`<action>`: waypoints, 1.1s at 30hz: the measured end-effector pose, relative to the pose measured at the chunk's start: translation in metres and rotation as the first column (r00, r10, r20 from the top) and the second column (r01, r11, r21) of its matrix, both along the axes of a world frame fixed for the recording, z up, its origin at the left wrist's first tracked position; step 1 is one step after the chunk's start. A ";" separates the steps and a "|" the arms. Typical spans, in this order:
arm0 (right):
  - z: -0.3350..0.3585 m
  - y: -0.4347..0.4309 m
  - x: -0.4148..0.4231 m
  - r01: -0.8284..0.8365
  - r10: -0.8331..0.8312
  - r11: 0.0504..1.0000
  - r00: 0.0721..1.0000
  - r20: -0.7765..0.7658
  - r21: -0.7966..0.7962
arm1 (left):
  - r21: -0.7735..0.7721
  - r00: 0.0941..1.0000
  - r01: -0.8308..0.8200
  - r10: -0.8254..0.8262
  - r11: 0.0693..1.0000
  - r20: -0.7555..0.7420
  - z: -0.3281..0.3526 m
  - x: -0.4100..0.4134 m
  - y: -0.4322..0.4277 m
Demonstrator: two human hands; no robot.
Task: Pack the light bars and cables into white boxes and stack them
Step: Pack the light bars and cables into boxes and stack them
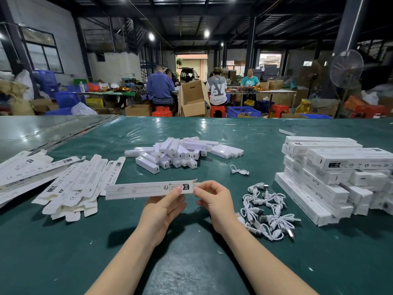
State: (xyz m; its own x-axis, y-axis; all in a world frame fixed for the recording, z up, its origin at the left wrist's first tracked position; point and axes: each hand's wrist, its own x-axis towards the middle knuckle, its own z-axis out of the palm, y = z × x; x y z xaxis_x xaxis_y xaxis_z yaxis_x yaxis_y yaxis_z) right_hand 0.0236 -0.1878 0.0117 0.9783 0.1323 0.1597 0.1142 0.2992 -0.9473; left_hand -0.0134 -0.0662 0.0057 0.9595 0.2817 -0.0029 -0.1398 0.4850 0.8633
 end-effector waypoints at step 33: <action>-0.003 0.003 -0.007 0.003 0.078 0.941 0.971 0.227 -0.337 | 0.034 1.000 -0.013 0.013 0.999 -0.014 0.001 0.000 0.002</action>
State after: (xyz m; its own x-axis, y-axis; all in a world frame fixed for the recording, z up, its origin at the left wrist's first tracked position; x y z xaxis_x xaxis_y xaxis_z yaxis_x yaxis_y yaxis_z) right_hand 0.0166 -0.1848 0.0090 0.9116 0.2534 0.3237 0.3396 -0.0205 -0.9404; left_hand -0.0134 -0.0645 0.0069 0.9556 0.2944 -0.0069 -0.1334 0.4536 0.8811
